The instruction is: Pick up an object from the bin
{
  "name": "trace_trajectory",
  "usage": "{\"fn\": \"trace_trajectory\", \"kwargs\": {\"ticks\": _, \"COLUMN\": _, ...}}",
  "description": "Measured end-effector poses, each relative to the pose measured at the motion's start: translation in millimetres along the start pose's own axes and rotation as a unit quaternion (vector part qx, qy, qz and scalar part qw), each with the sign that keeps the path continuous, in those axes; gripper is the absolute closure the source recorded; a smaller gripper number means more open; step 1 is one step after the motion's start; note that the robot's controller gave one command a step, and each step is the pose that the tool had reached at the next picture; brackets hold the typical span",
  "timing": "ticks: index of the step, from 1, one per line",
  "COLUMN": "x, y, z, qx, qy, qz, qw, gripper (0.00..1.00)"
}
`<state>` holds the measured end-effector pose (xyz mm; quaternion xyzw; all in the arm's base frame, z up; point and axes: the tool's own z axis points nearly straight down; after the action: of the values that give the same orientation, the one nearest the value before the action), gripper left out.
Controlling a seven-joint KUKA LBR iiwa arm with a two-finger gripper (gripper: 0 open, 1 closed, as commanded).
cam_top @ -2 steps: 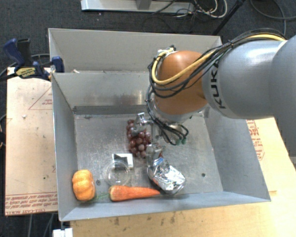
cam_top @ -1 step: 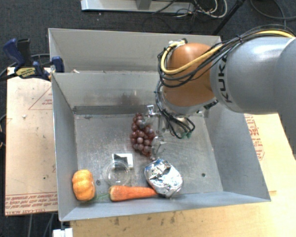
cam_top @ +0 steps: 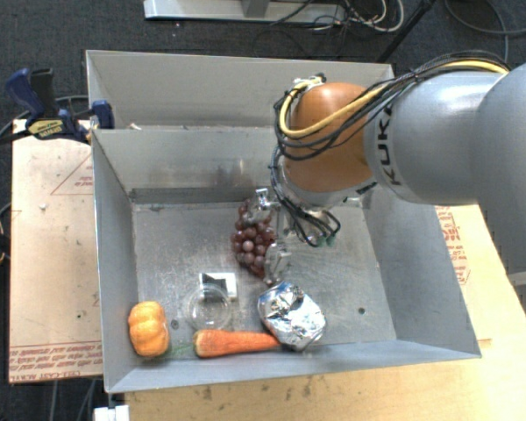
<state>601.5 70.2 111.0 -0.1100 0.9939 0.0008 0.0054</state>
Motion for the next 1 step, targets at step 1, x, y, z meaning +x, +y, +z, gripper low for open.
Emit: {"fn": "trace_trajectory", "kwargs": {"ticks": 1, "x": -5.3, "y": -5.6, "z": 27.2, "qx": -0.006, "qy": -0.0064, "qz": 0.082, "qw": 0.9966, "gripper": 1.0}}
